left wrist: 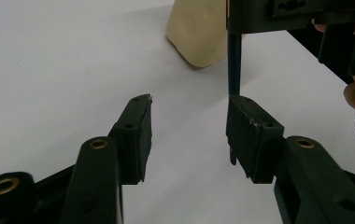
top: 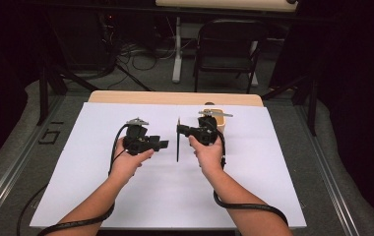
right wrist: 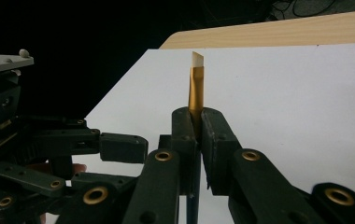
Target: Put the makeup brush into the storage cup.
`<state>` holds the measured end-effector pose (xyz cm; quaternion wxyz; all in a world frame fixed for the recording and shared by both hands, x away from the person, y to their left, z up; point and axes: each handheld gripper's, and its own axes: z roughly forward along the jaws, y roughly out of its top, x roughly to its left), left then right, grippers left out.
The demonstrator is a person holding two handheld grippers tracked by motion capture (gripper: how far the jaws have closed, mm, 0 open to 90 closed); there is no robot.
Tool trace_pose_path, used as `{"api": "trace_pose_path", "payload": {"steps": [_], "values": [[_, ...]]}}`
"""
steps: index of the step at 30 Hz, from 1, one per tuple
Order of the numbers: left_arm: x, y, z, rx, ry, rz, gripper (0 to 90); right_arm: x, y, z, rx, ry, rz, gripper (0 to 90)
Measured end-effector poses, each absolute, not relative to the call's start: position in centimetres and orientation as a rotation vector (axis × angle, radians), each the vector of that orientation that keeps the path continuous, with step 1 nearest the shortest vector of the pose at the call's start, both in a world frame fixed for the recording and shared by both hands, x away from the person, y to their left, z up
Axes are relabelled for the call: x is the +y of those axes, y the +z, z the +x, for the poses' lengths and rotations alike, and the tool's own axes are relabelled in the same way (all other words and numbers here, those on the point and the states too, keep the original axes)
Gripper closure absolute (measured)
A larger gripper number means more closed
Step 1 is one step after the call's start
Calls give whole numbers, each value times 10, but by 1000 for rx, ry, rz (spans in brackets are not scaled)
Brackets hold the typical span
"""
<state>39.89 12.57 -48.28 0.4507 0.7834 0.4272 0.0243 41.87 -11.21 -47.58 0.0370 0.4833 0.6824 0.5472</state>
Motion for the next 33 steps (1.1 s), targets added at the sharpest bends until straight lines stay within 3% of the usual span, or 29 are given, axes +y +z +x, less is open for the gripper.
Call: {"api": "trace_pose_path", "payload": {"steps": [9, 33], "values": [[115, -485, 398, 1048, 45, 1944, 602, -108, -475, 418, 2108, 1701, 1478, 844], [98, -494, 398, 1051, -37, 1940, 705, -104, -475, 415, 2107, 1743, 1483, 844]]}}
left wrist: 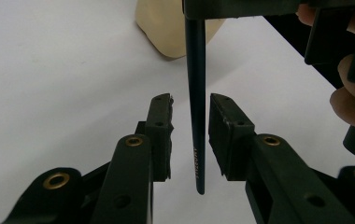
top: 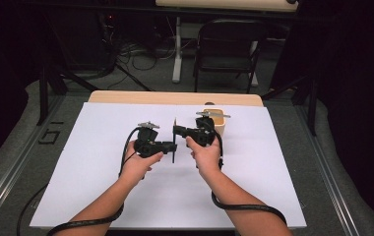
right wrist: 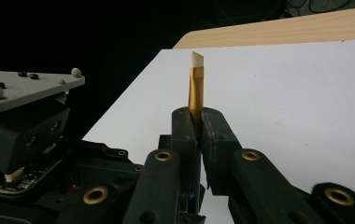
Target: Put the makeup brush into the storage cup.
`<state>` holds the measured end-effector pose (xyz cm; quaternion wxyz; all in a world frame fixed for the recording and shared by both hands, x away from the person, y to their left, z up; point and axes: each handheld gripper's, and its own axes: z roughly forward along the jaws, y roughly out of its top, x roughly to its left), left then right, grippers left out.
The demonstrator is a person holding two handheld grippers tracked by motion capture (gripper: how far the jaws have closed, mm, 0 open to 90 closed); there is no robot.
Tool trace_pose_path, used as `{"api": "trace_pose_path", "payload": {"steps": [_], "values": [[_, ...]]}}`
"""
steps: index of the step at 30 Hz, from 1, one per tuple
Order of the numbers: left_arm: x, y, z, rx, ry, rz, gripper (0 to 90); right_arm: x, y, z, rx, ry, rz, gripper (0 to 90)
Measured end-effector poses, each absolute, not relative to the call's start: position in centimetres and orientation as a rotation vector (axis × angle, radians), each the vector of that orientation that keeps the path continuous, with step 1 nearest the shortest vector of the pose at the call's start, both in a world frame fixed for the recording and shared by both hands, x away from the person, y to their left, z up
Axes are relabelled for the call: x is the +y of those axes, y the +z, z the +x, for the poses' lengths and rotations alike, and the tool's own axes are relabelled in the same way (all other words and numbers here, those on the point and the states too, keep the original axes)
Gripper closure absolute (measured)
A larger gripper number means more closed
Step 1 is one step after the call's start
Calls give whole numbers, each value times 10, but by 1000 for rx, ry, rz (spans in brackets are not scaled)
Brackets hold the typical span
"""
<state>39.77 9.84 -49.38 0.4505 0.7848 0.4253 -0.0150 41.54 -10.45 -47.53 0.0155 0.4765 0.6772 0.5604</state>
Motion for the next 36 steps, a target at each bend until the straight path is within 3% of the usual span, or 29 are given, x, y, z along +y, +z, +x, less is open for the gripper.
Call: {"api": "trace_pose_path", "payload": {"steps": [15, 32, 34, 36], "values": [[94, -497, 399, 1074, -70, 1928, 822, -101, -475, 414, 2116, 1758, 1473, 844], [95, -497, 399, 1092, -70, 1938, 839, -101, -476, 415, 2133, 1756, 1466, 838], [96, -497, 398, 1090, -56, 1950, 839, -101, -476, 414, 2135, 1756, 1467, 823], [96, -496, 398, 1088, -38, 1959, 840, -101, -476, 414, 2157, 1738, 1470, 746]]}}
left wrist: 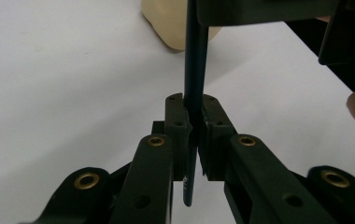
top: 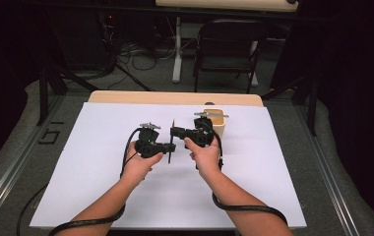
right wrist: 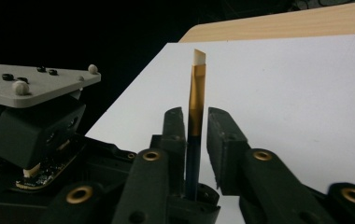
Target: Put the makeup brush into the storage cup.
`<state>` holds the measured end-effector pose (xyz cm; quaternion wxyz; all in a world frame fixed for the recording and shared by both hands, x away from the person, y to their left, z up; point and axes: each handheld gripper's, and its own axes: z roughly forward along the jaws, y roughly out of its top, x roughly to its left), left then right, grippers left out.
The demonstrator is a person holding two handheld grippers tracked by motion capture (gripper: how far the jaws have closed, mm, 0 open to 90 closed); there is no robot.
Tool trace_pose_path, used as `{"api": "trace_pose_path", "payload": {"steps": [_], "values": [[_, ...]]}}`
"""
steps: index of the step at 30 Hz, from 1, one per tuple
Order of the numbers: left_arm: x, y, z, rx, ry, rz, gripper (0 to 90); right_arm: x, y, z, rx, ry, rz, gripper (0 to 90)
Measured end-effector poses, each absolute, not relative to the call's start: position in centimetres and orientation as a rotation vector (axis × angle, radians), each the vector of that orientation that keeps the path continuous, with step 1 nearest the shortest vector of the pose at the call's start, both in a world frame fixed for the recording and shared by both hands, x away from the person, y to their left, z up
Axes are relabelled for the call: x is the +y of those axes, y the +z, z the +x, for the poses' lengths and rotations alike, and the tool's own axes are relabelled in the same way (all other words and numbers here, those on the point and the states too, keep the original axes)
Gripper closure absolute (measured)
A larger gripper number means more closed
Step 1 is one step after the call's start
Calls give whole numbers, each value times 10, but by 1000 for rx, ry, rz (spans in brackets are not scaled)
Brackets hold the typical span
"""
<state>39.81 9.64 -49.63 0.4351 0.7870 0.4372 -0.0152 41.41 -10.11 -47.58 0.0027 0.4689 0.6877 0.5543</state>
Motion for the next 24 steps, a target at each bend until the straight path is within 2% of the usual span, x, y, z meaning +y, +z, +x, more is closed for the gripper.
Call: {"api": "trace_pose_path", "payload": {"steps": [9, 16, 24], "values": [[100, -492, 396, 1063, 60, 2023, 840, -104, -473, 412, 2179, 1724, 1448, 593], [103, -489, 393, 1035, 136, 2050, 840, -107, -470, 410, 2174, 1705, 1424, 512], [103, -489, 391, 1019, 155, 2065, 841, -108, -468, 410, 2202, 1713, 1394, 531]]}}
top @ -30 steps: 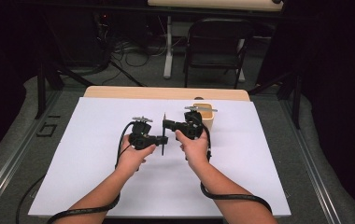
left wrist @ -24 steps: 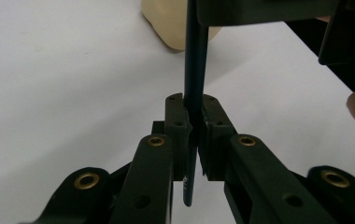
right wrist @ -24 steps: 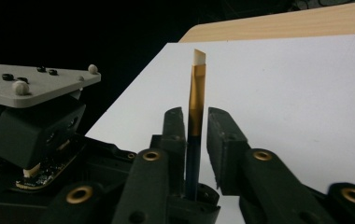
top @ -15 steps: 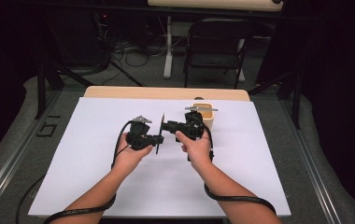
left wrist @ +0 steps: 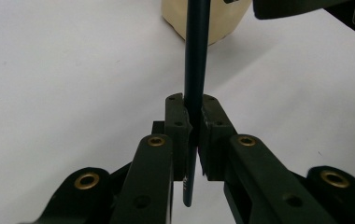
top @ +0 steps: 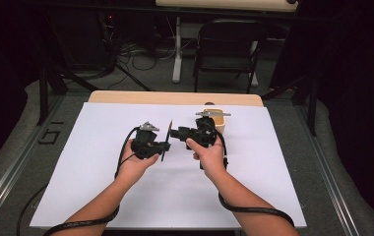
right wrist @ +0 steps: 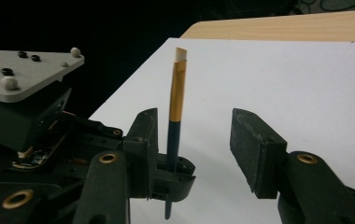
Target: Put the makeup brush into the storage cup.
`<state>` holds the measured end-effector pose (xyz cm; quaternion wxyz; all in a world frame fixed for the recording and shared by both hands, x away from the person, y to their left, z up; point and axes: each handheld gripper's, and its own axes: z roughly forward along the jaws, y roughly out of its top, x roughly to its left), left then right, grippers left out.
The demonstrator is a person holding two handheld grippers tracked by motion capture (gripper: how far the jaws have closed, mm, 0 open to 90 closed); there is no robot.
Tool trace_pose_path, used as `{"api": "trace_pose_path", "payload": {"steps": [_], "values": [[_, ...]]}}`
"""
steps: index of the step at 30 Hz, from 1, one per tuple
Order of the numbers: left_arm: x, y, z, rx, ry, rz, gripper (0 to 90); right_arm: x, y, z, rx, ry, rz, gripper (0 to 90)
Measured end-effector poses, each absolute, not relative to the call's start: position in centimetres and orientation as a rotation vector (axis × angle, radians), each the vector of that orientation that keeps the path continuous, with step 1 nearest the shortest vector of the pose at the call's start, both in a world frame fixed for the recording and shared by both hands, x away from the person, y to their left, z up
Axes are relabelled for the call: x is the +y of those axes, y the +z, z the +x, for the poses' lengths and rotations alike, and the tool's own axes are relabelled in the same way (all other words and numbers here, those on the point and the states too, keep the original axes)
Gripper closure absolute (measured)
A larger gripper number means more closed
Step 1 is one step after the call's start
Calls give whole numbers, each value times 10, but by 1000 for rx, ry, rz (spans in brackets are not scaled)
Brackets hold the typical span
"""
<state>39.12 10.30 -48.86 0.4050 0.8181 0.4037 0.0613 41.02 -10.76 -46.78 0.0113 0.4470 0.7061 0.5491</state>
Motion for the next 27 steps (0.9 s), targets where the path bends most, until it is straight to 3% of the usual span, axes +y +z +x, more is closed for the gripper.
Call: {"api": "trace_pose_path", "payload": {"steps": [27], "values": [[87, -489, 382, 939, 160, 2122, 842, -107, -464, 414, 2226, 1693, 1388, 718]]}}
